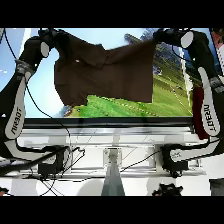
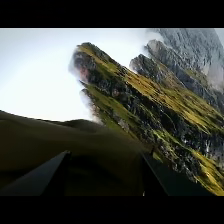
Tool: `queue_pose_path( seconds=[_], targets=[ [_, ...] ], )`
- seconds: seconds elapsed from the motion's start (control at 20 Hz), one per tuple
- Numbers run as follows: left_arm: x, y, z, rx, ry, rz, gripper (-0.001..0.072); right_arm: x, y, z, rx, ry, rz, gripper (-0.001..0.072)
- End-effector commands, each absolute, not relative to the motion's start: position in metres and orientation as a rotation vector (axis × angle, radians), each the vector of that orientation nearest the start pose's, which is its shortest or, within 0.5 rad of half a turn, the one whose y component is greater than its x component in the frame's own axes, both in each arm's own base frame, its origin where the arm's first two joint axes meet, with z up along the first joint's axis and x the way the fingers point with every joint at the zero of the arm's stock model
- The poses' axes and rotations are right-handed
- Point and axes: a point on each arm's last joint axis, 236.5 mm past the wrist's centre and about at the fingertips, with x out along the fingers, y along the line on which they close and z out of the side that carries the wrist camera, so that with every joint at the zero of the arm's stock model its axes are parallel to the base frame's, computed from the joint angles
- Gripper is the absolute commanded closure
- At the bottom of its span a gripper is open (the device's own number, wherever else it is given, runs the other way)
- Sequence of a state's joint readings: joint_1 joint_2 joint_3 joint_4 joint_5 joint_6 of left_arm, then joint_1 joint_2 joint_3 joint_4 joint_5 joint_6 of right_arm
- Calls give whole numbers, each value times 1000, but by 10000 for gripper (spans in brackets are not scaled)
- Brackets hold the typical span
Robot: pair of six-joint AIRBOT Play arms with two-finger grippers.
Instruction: Fold the clothes and pants, and hang the long-sleeved shirts on hangers.
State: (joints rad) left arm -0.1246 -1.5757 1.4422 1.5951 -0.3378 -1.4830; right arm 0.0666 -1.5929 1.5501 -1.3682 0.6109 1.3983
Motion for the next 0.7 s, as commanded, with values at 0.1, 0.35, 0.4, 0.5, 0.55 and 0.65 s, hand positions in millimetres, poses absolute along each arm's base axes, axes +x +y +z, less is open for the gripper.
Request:
queue_pose_path(
  seconds=[0.1,0.35,0.4,0.5,0.55,0.65],
  targets=[
    [551,-16,45,-109,807,37,3,564,24,60,52,802,119,225],
    [462,81,-7,-223,1207,202,123,525,-29,32,109,1002,55,225],
    [445,83,-15,-257,1284,162,123,522,-35,30,117,1015,46,225],
    [423,76,-26,-345,1372,55,126,521,-41,30,123,1017,35,225],
    [418,71,-31,-398,1379,8,126,521,-41,30,126,1016,36,225],
    [418,62,-43,-495,1346,-45,126,520,-41,30,126,1017,36,225]
  ],
)
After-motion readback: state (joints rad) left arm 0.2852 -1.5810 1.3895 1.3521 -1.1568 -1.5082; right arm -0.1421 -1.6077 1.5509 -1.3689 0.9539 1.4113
